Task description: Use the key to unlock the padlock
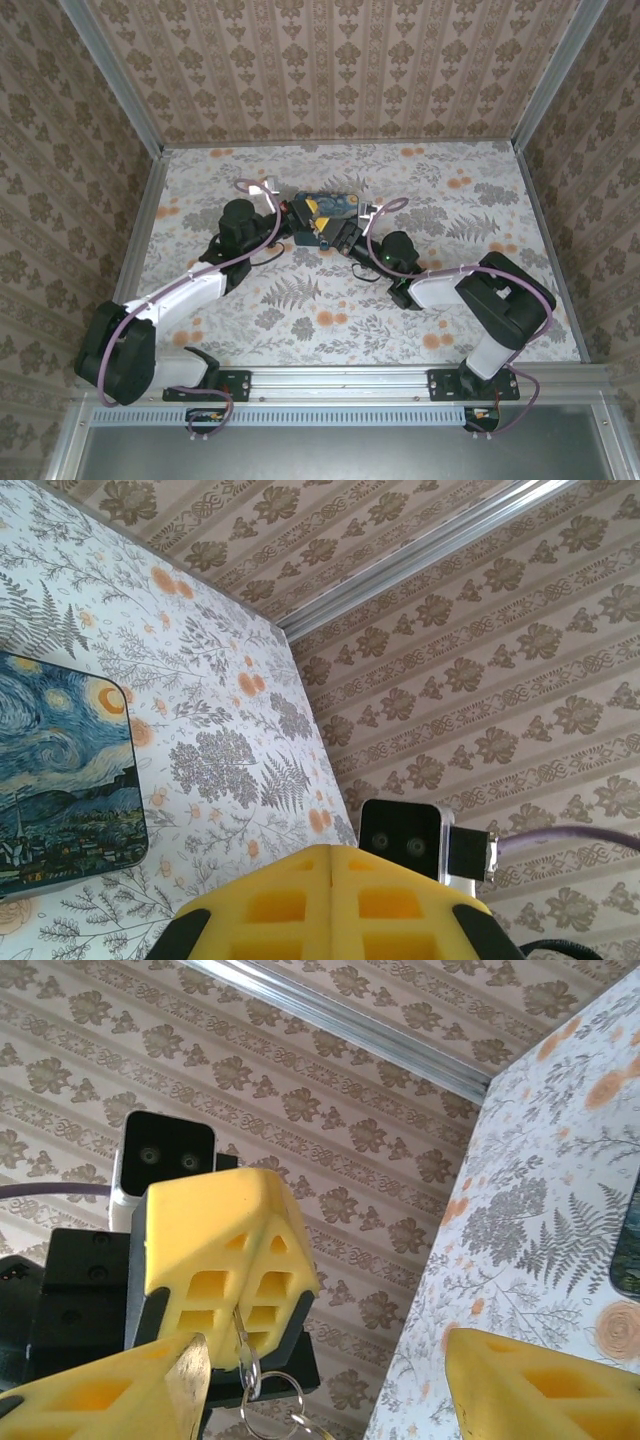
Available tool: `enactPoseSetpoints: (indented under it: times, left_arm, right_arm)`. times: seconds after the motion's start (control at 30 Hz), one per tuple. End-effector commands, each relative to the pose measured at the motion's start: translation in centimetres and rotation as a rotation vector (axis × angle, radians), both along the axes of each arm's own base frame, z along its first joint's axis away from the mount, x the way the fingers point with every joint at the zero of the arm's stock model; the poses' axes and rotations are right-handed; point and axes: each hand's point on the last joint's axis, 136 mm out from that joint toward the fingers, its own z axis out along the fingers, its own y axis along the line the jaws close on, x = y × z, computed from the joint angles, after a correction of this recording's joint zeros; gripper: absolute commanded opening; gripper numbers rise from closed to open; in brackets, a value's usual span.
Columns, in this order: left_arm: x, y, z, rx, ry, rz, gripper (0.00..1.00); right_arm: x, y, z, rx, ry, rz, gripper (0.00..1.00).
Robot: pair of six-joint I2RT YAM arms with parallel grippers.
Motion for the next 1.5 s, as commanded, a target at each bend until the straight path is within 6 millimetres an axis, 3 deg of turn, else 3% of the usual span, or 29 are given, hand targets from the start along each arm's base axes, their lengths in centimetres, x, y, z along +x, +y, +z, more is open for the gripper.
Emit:
enactPoseSetpoints:
  times: [0.0,0.23,0.83,1.47]
  left_arm:
    - [-0.2,0.2,1.1,0.009,-0.042,0.011,0.00]
    - [-0.2,0.1,1.1,0.015,-0.037,0.011,0.00]
    - [0.2,0.2,1.5,0.021,-0.043,0.025,0.00]
    - [0.0,0.1,1.6,0.014,-0.043,0.023,0.00]
  right_arm:
    - [-0.1,-0.5,1.9,0.031,-0.056,-0.049,0.65]
    - [-0.1,0.3,3.3,0.047,-0.087,-0.032,0.60]
    - [-0.8,2.4,2.2,0.040,-0.063,0.019,0.44]
    - [-0.1,1.8,2.0,0.040,-0.055,-0.010,0.23]
